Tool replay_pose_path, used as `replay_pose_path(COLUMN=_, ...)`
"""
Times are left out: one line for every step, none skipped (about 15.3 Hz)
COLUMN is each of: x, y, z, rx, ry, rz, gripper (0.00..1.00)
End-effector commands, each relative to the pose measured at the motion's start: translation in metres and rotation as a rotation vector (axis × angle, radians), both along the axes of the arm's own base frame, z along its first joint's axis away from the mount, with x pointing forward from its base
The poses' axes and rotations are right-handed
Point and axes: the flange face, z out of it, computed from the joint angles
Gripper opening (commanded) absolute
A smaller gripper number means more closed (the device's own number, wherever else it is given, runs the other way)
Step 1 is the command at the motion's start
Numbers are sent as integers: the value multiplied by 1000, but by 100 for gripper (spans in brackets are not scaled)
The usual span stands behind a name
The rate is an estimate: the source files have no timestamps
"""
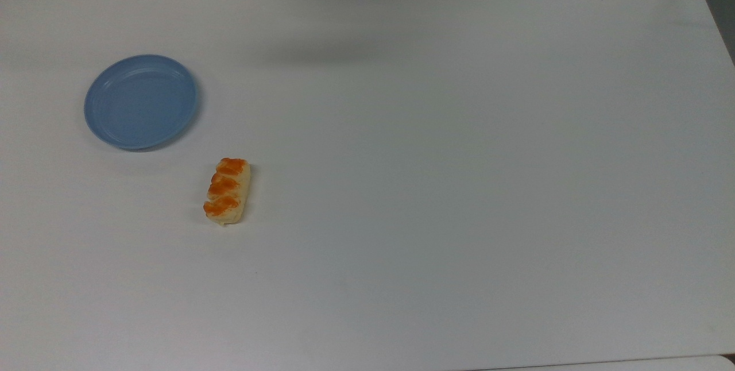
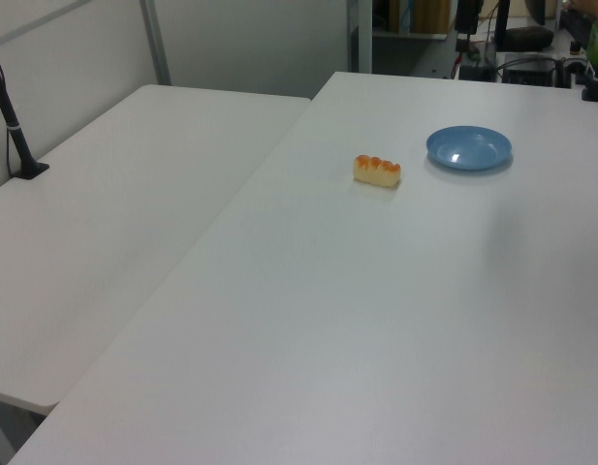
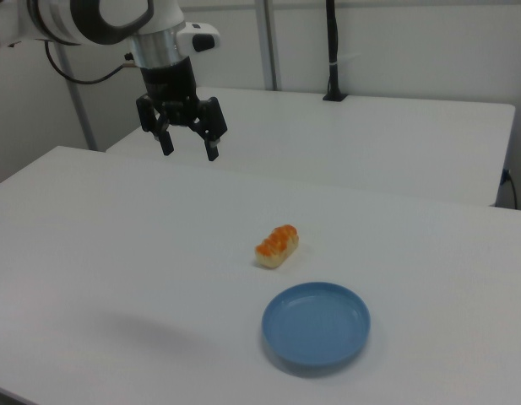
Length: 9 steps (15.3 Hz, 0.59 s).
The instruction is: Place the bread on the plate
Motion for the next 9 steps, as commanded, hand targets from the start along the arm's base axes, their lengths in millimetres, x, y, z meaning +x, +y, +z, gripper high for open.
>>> replay_pose_path(x=-1, y=13, z=-4, rx=13, ry=8, rz=12, gripper=100)
replay_pose_path(x=2, y=16, z=-7, rx=-1, ry=8, rz=15, gripper=100)
replay_pose_path(x=9, y=14, z=-15, rx=-6, ry=18, rz=16, gripper=100)
replay_pose_path(x=16, y=12, z=-29, rx=-31, ry=40, rz=14, gripper=100)
replay_pose_path(x=27, y=14, z=-45, rx=-66, ry=53, rz=22, gripper=100)
replay_pose_path(x=37, y=18, z=-60, rx=-81, ry=55, rz=39, gripper=100)
replay_pose_path(x=50, y=18, z=-79, rx=-85, ry=54, rz=46, gripper=100)
replay_pose_path(x=63, y=15, z=-98, rx=-88, ry=45, rz=40, gripper=100)
replay_pose_path(x=76, y=14, z=-111, rx=-84, ry=-5, rz=-17, gripper=100)
